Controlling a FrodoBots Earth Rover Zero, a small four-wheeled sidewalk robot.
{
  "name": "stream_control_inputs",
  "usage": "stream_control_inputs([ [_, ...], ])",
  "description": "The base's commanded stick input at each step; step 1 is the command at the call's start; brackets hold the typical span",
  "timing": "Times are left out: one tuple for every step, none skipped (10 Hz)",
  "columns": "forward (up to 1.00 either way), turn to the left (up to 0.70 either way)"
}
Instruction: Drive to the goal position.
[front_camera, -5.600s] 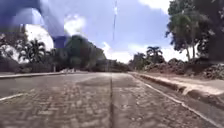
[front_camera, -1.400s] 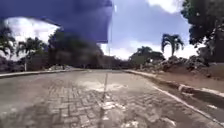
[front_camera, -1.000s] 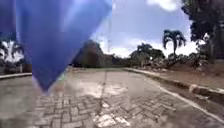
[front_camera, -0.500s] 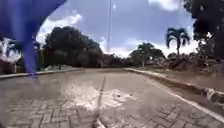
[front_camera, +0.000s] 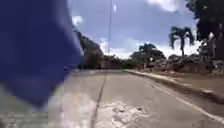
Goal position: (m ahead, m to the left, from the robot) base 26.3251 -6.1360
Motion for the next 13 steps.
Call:
stream_control_inputs([
  [1.0,0.0],
  [1.0,0.0],
  [1.0,0.0],
  [1.0,0.0],
  [1.0,0.0],
  [1.0,0.0],
  [1.0,0.0],
  [1.0,0.0],
  [1.0,0.0],
  [1.0,0.0],
  [1.0,0.0],
  [1.0,0.0],
  [1.0,0.0],
])
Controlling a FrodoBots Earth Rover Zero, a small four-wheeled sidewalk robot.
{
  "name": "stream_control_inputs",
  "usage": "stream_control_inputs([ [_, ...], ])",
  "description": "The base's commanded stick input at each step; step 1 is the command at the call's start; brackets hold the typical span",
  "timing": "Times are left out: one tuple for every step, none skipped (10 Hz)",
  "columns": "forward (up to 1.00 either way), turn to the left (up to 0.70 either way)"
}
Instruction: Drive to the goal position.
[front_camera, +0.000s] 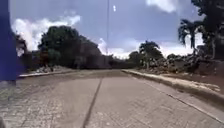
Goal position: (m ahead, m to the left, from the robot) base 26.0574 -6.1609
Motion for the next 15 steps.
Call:
stream_control_inputs([
  [1.0,0.0],
  [1.0,0.0],
  [1.0,0.0],
  [1.0,0.0],
  [1.0,0.0],
  [1.0,0.0],
  [1.0,0.0],
  [1.0,0.0],
  [1.0,0.0],
  [1.0,0.0],
  [1.0,0.0],
  [1.0,0.0],
  [1.0,0.0],
  [1.0,0.0],
  [1.0,0.0],
])
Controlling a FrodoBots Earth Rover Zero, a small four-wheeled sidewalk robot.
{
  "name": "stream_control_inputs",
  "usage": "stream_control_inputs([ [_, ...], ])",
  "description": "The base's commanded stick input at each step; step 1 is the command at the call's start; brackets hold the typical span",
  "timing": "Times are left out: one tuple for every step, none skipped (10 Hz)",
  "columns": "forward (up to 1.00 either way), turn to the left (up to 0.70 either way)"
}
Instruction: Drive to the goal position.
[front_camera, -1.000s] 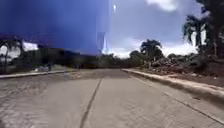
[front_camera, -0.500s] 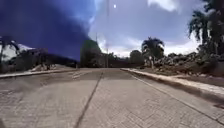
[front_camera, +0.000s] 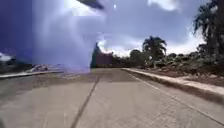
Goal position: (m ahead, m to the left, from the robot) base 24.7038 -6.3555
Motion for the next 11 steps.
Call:
stream_control_inputs([
  [1.0,0.0],
  [1.0,0.0],
  [1.0,0.0],
  [1.0,0.0],
  [1.0,0.0],
  [1.0,0.0],
  [1.0,0.0],
  [1.0,0.0],
  [1.0,0.0],
  [1.0,0.0],
  [1.0,0.0],
])
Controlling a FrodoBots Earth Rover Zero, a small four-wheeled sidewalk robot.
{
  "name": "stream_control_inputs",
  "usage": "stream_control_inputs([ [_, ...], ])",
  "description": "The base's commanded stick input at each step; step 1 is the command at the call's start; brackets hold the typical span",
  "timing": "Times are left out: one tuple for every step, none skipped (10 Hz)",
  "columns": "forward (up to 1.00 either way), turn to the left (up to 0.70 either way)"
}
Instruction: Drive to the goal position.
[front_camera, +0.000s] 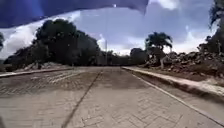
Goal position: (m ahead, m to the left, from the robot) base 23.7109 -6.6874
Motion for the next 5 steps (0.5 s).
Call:
stream_control_inputs([
  [1.0,0.0],
  [1.0,0.0],
  [1.0,0.0],
  [1.0,0.0],
  [1.0,0.0],
])
